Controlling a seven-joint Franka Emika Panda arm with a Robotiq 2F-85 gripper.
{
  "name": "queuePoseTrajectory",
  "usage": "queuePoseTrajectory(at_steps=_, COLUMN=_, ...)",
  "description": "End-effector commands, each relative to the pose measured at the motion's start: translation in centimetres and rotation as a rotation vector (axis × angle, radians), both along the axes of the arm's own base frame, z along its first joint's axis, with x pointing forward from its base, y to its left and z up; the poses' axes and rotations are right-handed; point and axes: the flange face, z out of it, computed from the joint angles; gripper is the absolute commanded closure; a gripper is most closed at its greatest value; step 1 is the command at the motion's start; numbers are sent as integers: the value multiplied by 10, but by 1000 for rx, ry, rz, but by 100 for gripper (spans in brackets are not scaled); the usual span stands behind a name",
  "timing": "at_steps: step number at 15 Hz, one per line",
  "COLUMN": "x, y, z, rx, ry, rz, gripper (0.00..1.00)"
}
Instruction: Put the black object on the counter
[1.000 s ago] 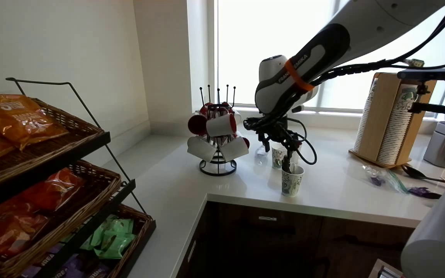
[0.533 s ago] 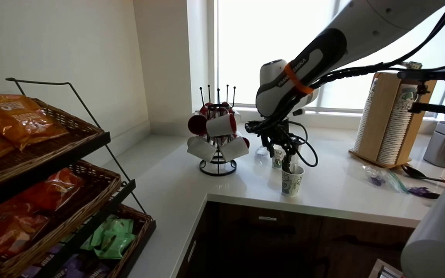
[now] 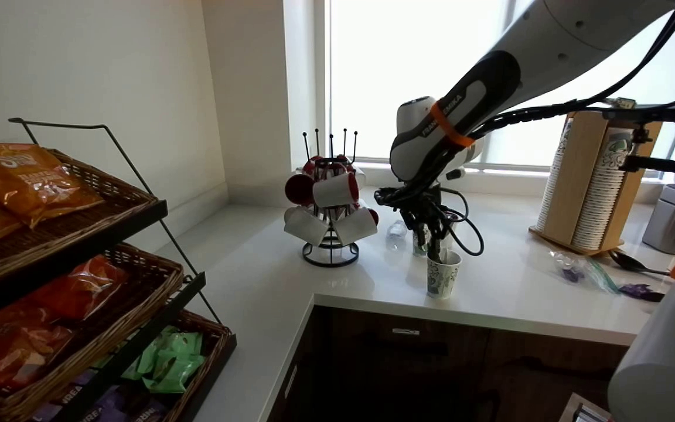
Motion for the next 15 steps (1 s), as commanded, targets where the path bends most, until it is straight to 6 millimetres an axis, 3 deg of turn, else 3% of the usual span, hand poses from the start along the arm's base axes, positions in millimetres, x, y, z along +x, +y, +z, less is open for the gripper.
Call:
queuePoseTrajectory(at_steps=1, x=3, y=-7, z=-5, rx=3, ry=5, rz=-24, gripper=74)
queuePoseTrajectory(at_steps=2, x=3, y=-8, z=-6, rx=4, ry=6, rz=-26, gripper=71)
queuePoseTrajectory(at_steps=3, x=4, y=-9, z=-6, rx=3, ry=6, rz=-27, gripper=74)
queuePoseTrajectory(at_steps=4, x=4, y=-9, z=-6, rx=3, ry=6, rz=-28, gripper=82)
queuePoseTrajectory(at_steps=6, x=5, y=-11, z=-6, rx=2, ry=4, rz=-30, gripper=82)
queuePoseTrajectory(at_steps=7, x=5, y=-11, z=-5, rx=1, ry=3, rz=-30, gripper=89)
queuePoseTrajectory(at_steps=12, x=7, y=-12, z=-4, rx=-1, ry=0, rz=-30, gripper=100)
queuePoseTrajectory(at_steps=15, x=6, y=-12, z=-2, rx=1, ry=1, rz=-29, gripper=99)
